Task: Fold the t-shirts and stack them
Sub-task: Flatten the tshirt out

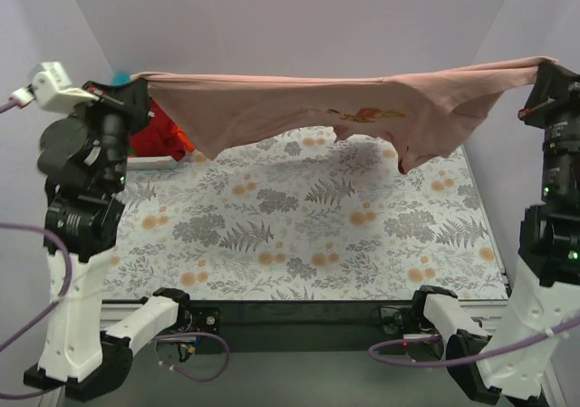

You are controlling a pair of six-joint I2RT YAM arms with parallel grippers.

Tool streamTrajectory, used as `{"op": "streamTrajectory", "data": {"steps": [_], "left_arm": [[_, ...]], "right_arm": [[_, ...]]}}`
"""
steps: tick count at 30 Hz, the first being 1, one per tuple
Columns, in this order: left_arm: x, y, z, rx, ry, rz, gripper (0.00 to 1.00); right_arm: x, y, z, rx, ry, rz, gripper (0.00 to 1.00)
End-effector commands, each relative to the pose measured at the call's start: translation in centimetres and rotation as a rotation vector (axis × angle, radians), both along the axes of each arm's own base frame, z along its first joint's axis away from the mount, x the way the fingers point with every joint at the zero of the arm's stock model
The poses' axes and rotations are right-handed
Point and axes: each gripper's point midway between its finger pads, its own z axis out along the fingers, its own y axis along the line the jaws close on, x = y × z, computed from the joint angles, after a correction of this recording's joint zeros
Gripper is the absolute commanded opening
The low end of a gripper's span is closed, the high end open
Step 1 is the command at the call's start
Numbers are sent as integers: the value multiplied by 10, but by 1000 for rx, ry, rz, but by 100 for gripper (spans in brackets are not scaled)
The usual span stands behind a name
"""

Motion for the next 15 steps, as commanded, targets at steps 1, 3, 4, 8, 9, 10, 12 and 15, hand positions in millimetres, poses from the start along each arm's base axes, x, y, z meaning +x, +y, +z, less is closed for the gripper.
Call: {"op": "streamTrajectory", "data": {"steps": [1, 3, 4, 8, 9, 10, 12, 15], "left_arm": [[-49, 20, 58, 69, -199, 46, 0], [-64, 25, 69, 77, -231, 57, 0], [-71, 28, 74, 84, -245, 63, 0], [-73, 29, 78, 109, -247, 70, 0], [-69, 28, 77, 116, -238, 67, 0], [-57, 23, 72, 128, -212, 52, 0], [-40, 16, 58, 141, -164, 32, 0], [5, 0, 14, 170, -30, -9, 0]], "right_arm": [[-46, -12, 39, -97, -133, -119, 1], [-62, -8, 48, -124, -173, -118, 1], [-68, -8, 51, -122, -187, -125, 1], [-78, -7, 65, -150, -228, -134, 1], [-78, -6, 69, -157, -237, -129, 1], [-70, -5, 69, -171, -228, -122, 1], [-62, -3, 70, -187, -221, -107, 1], [-25, 6, 49, -208, -145, -30, 1]]}}
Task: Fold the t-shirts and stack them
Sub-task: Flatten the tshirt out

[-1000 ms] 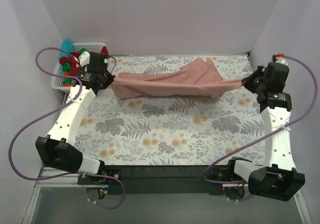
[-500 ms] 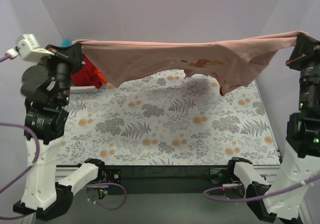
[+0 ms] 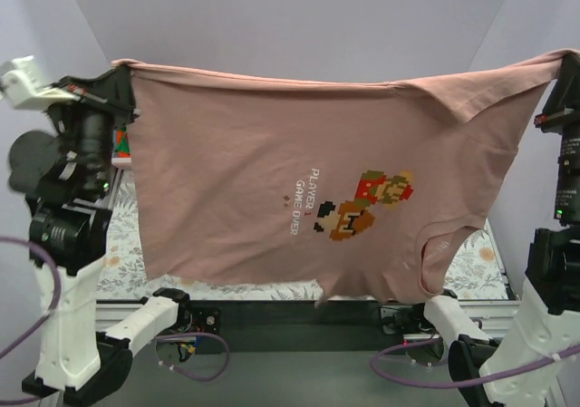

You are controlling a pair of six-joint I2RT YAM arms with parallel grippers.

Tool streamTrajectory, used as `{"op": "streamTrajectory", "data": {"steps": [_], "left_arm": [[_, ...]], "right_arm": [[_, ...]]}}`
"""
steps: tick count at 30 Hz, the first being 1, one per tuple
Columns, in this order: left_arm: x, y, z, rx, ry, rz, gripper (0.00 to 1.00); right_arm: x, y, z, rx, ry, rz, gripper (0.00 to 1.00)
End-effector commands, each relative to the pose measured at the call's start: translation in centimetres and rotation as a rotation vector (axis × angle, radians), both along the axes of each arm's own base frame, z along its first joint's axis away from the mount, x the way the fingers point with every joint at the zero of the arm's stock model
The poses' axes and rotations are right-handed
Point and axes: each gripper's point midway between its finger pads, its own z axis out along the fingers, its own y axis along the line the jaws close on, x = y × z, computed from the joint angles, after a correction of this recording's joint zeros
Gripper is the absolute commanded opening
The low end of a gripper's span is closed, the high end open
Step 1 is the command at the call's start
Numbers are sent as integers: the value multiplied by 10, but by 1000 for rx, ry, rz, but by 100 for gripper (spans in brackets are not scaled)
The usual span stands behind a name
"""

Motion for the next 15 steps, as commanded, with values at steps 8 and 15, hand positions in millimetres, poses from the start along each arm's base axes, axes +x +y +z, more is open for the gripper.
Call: {"op": "streamTrajectory", "data": {"steps": [8, 15], "left_arm": [[161, -29, -236, 115, 554, 44, 0], [231, -27, -439, 137, 913, 115, 0]], "right_arm": [[179, 7, -178, -28, 417, 153, 1], [269, 9, -320, 26, 599, 220, 1]]}}
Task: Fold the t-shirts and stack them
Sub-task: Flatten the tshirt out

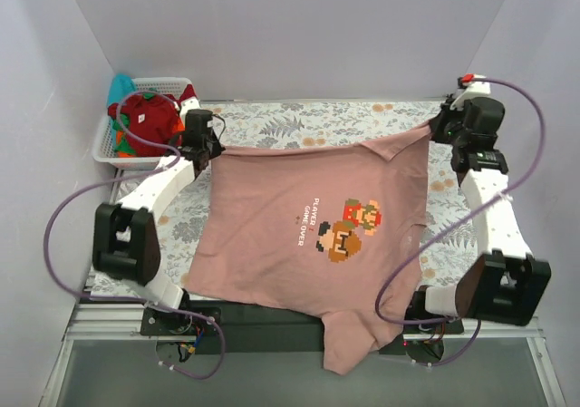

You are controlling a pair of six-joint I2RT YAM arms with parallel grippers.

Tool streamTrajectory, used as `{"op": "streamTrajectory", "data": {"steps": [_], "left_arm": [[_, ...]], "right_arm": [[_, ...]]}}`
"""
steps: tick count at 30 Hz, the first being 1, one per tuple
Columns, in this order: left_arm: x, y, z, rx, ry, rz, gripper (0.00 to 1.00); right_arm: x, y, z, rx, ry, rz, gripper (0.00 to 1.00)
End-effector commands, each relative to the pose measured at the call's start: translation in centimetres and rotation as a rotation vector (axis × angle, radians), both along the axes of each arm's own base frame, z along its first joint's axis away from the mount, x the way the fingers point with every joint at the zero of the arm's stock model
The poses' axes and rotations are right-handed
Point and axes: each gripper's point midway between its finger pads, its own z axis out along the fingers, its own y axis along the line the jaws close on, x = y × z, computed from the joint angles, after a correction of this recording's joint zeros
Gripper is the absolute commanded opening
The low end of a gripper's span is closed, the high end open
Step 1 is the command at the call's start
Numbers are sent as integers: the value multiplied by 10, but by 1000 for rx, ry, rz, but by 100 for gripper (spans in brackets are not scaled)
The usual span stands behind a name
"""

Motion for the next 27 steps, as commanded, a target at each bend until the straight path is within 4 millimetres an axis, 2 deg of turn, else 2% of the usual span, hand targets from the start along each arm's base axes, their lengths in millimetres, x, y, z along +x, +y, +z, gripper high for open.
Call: {"op": "streamTrajectory", "data": {"steps": [1, 2, 3, 4, 6, 7, 9, 12, 14, 17, 24, 25, 26, 27], "left_arm": [[36, 15, -27, -1, -23, 91, 0], [42, 17, -39, -2, -1, 97, 0], [48, 20, -49, -3, 17, 101, 0], [59, 19, -72, 5, 59, 101, 0], [69, 20, -90, 2, 92, 94, 0], [72, 19, -110, 5, 131, 84, 0], [82, 20, -118, 1, 146, 77, 0], [93, 22, -139, -7, 193, 70, 0], [94, 22, -151, -17, 225, 66, 0], [102, 24, -142, -41, 214, 61, 0], [114, 29, -99, -50, 143, 50, 0], [119, 30, -89, -49, 121, 47, 0], [122, 30, -85, -47, 112, 40, 0], [125, 32, -83, -43, 109, 41, 0]], "right_arm": [[43, 6, 2, 11, -122, 43, 1], [52, 6, -12, 19, -95, 44, 1], [67, 8, -44, 34, -28, 51, 1], [75, 8, -55, 41, -5, 56, 1], [92, 10, -71, 54, 26, 62, 1], [101, 9, -97, 68, 78, 62, 1], [115, 7, -119, 73, 117, 55, 1], [125, 7, -135, 82, 148, 53, 1], [127, 6, -137, 95, 157, 51, 1], [124, 8, -132, 109, 165, 51, 1], [109, 10, -97, 133, 143, 36, 1], [110, 11, -94, 138, 136, 34, 1], [113, 11, -86, 136, 122, 36, 1], [118, 10, -86, 135, 123, 32, 1]]}}
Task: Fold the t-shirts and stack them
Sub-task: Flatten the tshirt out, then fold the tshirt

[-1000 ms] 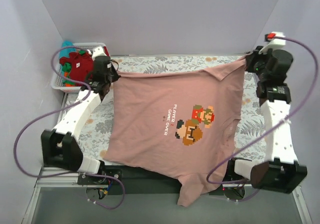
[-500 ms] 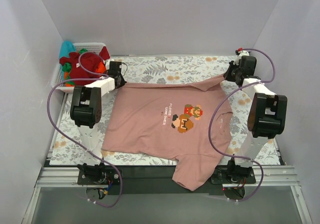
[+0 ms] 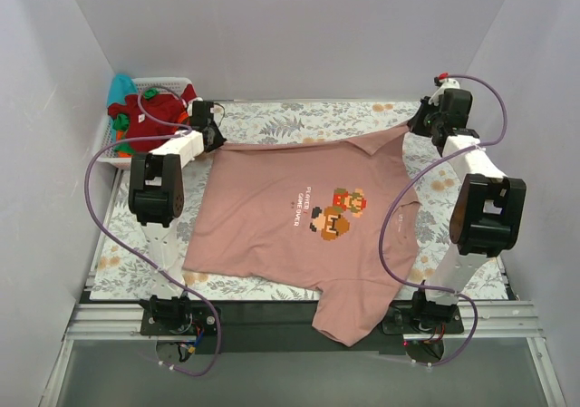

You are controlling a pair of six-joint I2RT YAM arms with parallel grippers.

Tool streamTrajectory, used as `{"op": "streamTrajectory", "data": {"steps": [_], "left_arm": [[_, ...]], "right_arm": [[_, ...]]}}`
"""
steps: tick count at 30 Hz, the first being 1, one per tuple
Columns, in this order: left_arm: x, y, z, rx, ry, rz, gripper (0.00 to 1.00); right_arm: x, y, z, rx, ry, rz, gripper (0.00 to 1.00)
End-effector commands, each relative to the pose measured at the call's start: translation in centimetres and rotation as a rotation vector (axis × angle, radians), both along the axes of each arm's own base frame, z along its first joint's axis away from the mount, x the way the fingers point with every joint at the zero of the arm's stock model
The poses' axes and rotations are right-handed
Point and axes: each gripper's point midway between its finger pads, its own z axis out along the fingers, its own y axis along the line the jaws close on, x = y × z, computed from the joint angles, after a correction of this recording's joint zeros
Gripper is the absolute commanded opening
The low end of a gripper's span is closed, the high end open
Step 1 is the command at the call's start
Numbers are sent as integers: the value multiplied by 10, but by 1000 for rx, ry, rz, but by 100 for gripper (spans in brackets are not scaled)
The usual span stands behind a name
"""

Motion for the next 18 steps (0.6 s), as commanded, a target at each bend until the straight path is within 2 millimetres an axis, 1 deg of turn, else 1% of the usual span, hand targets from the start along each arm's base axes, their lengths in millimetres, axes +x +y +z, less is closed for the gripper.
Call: {"op": "streamTrajectory", "data": {"steps": [1, 2, 4, 8, 9, 11, 12, 15, 17, 18], "left_arm": [[22, 15, 54, 26, -107, 17, 0], [28, 17, 60, 28, -119, 19, 0], [30, 18, 59, 22, -118, 24, 0], [33, 18, 48, 11, -102, 30, 0], [34, 19, 45, 13, -99, 30, 0], [37, 19, 43, 20, -96, 26, 0], [38, 20, 39, 24, -87, 26, 0], [40, 24, 39, 26, -90, 35, 0], [41, 25, 42, 20, -97, 37, 0], [41, 24, 43, 11, -96, 35, 0]], "right_arm": [[18, -5, 58, -8, -129, -26, 1], [24, -7, 67, -13, -148, -33, 1], [33, -9, 62, -24, -145, -34, 1], [56, -11, 60, -28, -159, -31, 1], [66, -10, 59, -23, -166, -21, 1], [73, -7, 57, -4, -164, -11, 1], [77, -5, 54, 6, -163, 2, 1], [75, 3, 45, 31, -139, 11, 1], [68, 7, 34, 39, -107, 16, 1], [64, 8, 36, 44, -105, 15, 1]]}}
